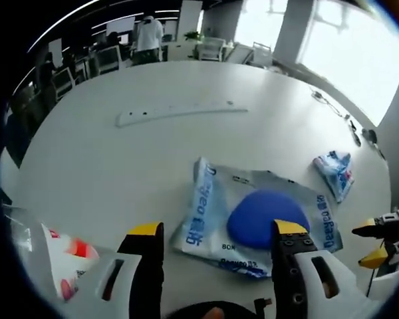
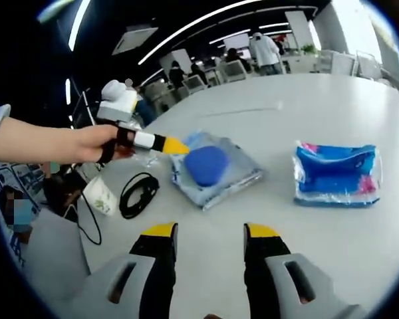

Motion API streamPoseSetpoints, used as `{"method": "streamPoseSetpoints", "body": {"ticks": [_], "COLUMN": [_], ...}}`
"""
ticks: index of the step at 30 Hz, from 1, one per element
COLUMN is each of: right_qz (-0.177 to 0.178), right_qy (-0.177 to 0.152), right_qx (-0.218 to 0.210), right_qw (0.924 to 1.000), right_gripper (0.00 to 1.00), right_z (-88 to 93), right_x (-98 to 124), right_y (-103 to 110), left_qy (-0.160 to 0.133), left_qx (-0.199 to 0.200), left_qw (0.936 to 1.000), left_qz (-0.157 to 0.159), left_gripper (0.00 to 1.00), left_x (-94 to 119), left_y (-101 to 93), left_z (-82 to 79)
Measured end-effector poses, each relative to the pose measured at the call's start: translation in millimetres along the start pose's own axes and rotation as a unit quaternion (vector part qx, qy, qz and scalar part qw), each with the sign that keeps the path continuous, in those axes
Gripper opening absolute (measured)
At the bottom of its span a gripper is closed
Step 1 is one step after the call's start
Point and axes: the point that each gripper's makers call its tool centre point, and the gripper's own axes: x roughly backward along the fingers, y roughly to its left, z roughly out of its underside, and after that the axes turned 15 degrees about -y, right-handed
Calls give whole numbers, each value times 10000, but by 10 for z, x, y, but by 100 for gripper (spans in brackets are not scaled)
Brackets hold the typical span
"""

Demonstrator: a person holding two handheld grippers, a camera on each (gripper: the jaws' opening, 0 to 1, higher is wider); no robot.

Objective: Arrange the tabletop items into an orderly group along one side of the table until the central work area is clear of visible clutter.

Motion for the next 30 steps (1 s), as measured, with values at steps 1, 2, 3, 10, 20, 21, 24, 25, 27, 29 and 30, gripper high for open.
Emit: {"method": "streamPoseSetpoints", "body": {"ticks": [1,2,3,10,20,21,24,25,27,29,30], "right_qz": [-13,-19,-30,-52,-48,-9,3,42,107,179,229], "right_qy": [-3,-11,-24,-137,-259,-279,-304,-315,-305,-288,-263], "right_qx": [-21,-47,-67,-389,-597,-654,-737,-739,-767,-840,-831], "right_qw": [10000,10000,10000,9991,9979,9975,9968,9968,9965,9959,9959], "right_gripper": [37,37,36,32,26,25,24,23,19,14,12], "right_z": [4,4,1,-41,-95,-105,-110,-111,-101,-83,-69], "right_x": [-25,-44,-59,-165,-316,-340,-386,-393,-396,-390,-385], "right_y": [12,18,23,46,64,54,58,48,25,-7,-36], "left_qy": [25,5,-13,40,45,67,106,103,152,137,154], "left_qx": [66,198,296,288,353,281,177,152,48,84,109], "left_qw": [10000,9998,9996,9996,9994,9996,9998,9998,9998,9998,9997], "left_qz": [0,-25,-36,-20,-21,-32,-24,-32,-89,-95,-130], "left_gripper": [61,61,61,61,53,51,50,49,46,43,41], "left_x": [-17,-25,-32,-81,-100,-91,-68,-65,-42,-28,-22], "left_y": [7,6,3,7,6,17,11,16,45,56,68], "left_z": [17,20,19,38,12,22,40,45,67,68,73]}}
